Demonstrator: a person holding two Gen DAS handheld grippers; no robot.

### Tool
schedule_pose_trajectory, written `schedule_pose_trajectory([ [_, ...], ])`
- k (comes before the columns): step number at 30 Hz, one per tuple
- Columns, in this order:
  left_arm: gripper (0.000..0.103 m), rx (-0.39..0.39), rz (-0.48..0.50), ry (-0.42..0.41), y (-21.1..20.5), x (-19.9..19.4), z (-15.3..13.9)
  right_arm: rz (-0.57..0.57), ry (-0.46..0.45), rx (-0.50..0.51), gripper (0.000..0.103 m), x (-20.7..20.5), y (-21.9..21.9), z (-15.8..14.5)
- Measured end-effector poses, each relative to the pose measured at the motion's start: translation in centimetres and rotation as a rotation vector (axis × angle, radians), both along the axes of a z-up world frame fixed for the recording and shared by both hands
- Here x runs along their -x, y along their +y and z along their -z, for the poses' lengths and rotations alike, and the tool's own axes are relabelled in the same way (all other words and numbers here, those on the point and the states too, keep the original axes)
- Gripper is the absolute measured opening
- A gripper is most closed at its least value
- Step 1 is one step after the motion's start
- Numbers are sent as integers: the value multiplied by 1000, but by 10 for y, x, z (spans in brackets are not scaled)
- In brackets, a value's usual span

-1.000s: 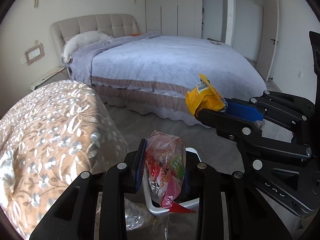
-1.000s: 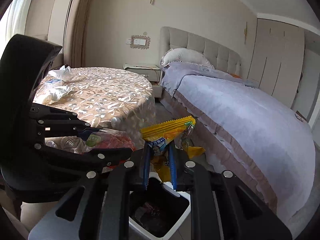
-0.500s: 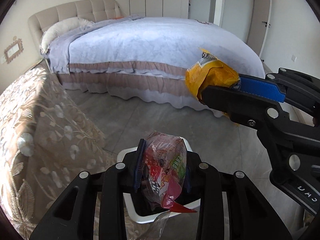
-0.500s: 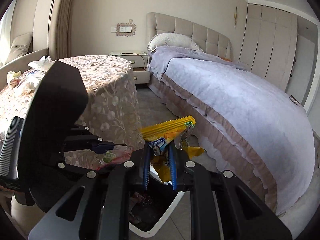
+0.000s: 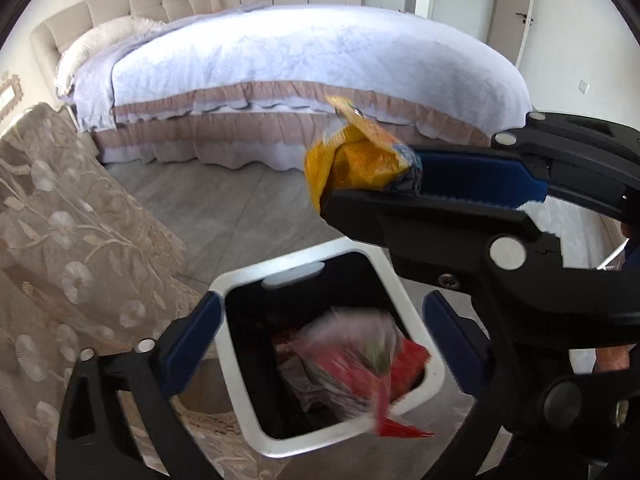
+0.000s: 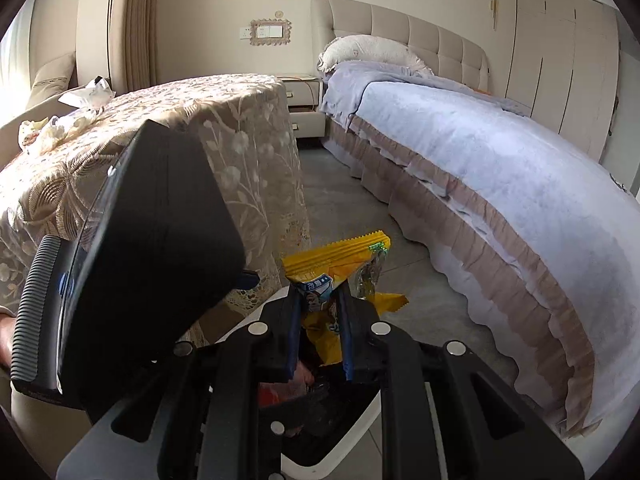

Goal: Collect trash
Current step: 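Carry red wrapper and yellow packet to the white bin and release them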

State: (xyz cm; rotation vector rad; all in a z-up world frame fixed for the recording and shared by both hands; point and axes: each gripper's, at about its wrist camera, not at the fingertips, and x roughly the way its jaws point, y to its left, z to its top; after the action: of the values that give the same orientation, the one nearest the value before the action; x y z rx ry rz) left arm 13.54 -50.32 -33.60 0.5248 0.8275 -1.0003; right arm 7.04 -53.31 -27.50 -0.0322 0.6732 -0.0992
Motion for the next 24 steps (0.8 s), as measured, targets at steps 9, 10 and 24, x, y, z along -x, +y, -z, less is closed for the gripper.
schedule_pose_trajectory([
  [9,98,-26,-84,-100,13,-7,-10,30,1,-7,18,-8,-11,6],
  [10,98,-15,-100,-116,16,-9,-15,33,2,-10,18,-10,-14,7],
  [24,98,-8,-152,-255,44,6,-37,52,71,-39,20,-17,-27,42],
])
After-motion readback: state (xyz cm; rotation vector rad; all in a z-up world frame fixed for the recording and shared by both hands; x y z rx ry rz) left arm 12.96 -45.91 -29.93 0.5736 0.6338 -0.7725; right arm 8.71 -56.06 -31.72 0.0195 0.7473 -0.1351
